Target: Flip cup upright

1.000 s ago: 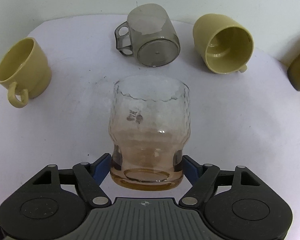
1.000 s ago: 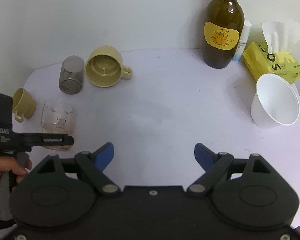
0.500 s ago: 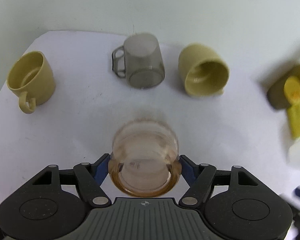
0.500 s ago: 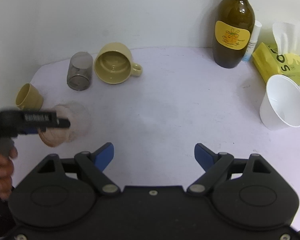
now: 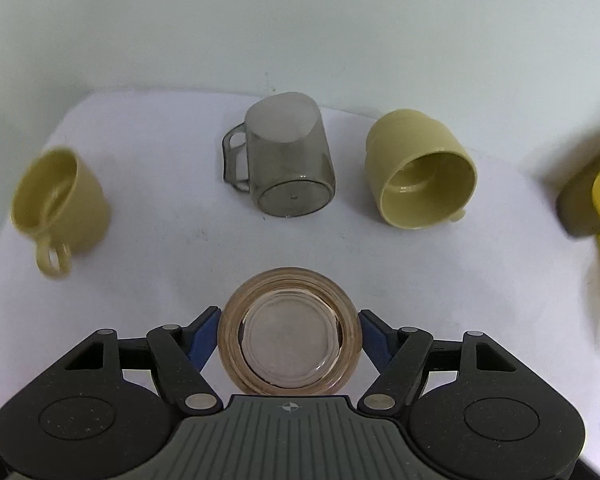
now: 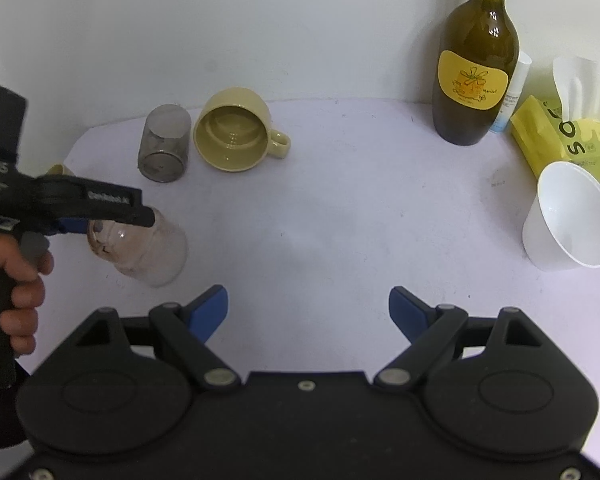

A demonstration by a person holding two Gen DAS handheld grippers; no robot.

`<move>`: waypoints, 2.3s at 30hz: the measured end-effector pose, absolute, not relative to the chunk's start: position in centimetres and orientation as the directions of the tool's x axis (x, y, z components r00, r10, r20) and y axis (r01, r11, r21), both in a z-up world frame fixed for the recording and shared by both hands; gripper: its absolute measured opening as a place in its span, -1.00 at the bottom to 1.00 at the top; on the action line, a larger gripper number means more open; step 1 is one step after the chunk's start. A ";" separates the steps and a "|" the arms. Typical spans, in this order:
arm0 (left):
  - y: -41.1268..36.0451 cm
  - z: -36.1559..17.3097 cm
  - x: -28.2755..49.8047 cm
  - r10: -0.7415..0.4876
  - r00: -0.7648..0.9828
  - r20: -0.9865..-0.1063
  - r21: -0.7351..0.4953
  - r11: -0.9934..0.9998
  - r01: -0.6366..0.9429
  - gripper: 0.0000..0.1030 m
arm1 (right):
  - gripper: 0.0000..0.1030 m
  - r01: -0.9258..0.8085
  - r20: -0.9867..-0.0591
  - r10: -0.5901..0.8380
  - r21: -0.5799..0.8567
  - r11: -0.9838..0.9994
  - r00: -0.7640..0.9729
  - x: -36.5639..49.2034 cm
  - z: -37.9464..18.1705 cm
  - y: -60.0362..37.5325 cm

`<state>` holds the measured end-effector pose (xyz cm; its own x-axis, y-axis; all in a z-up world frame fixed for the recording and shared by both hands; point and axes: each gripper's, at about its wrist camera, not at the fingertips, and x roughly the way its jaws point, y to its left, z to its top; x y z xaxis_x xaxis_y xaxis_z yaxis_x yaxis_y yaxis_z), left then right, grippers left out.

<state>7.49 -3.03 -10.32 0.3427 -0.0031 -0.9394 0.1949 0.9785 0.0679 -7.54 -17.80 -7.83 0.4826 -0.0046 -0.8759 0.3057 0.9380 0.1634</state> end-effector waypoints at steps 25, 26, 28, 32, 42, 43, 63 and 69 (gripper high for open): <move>-1.9 -7.6 5.6 -0.029 0.433 -0.901 0.087 0.966 0.245 0.63 | 0.69 0.280 -0.878 0.002 0.155 0.947 0.478 -7.7 -7.4 -16.4; -1.7 -7.2 5.4 -0.034 0.437 -0.899 0.081 0.967 0.242 0.64 | 0.69 0.272 -0.877 0.007 0.157 0.949 0.480 -7.6 -7.3 -16.2; -0.3 -5.2 4.3 -0.056 0.463 -0.884 0.059 0.972 0.230 0.73 | 0.69 0.265 -0.877 0.011 0.158 0.951 0.481 -7.4 -7.2 -15.9; 2.6 -1.9 2.3 -0.075 0.496 -0.865 0.026 0.981 0.193 1.00 | 0.69 0.233 -0.875 0.031 0.162 0.959 0.484 -6.1 -6.2 -14.9; 10.2 2.9 -1.9 0.045 0.459 -0.887 0.034 0.999 -0.032 1.00 | 1.00 0.105 -0.857 0.070 0.143 0.984 0.511 -2.7 0.7 -9.2; 10.6 2.9 -2.3 0.058 0.452 -0.890 0.043 0.998 -0.045 1.00 | 1.00 0.088 -0.864 0.052 0.110 0.990 0.500 -2.7 1.0 -7.9; 13.0 1.8 -4.5 0.127 0.423 -0.897 0.086 0.990 -0.116 1.00 | 1.00 -0.068 -0.900 0.091 0.069 0.995 0.426 -2.7 -0.3 -2.0; 13.1 1.9 -4.3 0.126 0.420 -0.899 0.083 0.989 -0.119 1.00 | 1.00 -0.077 -0.901 0.105 0.080 0.994 0.420 -2.4 -0.4 -1.7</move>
